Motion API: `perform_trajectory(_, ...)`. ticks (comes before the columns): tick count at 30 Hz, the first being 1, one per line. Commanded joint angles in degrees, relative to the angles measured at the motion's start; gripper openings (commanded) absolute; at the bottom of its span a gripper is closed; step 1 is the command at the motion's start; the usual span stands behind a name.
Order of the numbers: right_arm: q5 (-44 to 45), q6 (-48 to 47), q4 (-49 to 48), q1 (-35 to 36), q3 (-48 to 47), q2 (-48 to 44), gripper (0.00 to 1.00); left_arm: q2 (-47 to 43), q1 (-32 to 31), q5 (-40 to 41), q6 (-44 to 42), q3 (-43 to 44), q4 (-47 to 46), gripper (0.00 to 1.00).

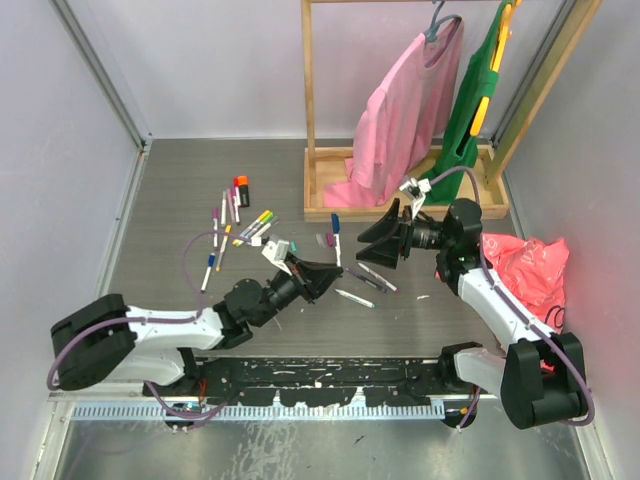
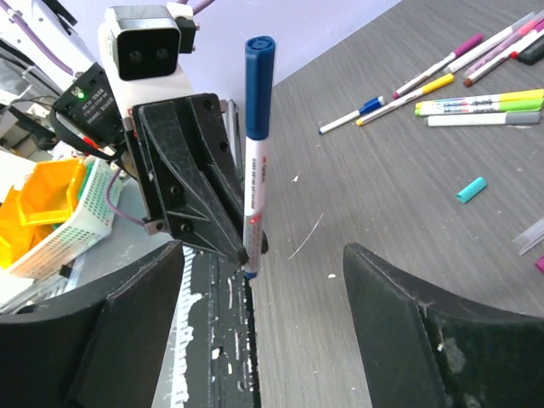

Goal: Open the pen caps
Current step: Pick up the pen from the center of the board.

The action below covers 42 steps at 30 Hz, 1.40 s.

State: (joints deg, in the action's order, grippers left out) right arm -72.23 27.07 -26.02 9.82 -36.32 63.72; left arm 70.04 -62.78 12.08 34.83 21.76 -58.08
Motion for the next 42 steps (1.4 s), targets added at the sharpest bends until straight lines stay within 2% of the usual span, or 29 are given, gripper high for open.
perform_trajectory(1, 1.1, 14.5, -21.0, 1.2, 3.4, -1.4, 0.81, 4.9, -2.1, 4.4, -2.1, 4.0, -11.3, 0.0)
perform_trajectory(13, 3.8, 10.8, -17.9, 3.7, 4.8, -0.8, 0.71, 11.3, -3.7, 6.6, 0.6, 7.1, -13.4, 0.0)
perform_trajectory(24, 4.0, 7.2, -12.8, 5.2, 3.7, -0.4, 0.32, 15.4, -4.1, 7.6, 3.6, 8.8, -14.7, 0.0)
perform_trajectory(29, 4.7, 1.6, -5.3, 6.1, 1.9, 0.0, 0.31, 15.4, -4.2, 7.5, 3.6, 8.6, -15.1, 0.0)
perform_trajectory(34, 5.6, -1.6, -1.2, 6.3, 0.9, 0.2, 0.33, 14.8, -4.2, 7.7, 3.4, 8.1, -15.1, 0.0)
perform_trajectory(37, 5.9, -3.4, 0.8, 6.3, 0.4, 0.0, 0.32, 14.7, -4.2, 7.6, 3.3, 8.0, -15.1, 0.0)
perform_trajectory(38, 6.0, -3.9, 1.2, 6.3, 0.2, 0.0, 0.28, 14.6, -4.2, 7.5, 3.3, 8.0, -15.0, 0.0)
perform_trajectory(40, 5.5, -4.9, 2.0, 6.2, -0.3, -0.1, 0.13, 14.6, -4.2, 7.0, 3.2, 8.0, -15.1, 0.0)
perform_trajectory(41, 5.4, -5.5, 2.5, 6.2, -0.5, 0.0, 0.08, 14.6, -4.2, 6.8, 3.0, 7.9, -15.2, 0.06)
perform_trajectory(42, 5.2, -6.2, 3.4, 6.2, -0.9, -0.1, 0.03, 14.3, -4.2, 6.6, 2.6, 7.7, -15.3, 0.18)
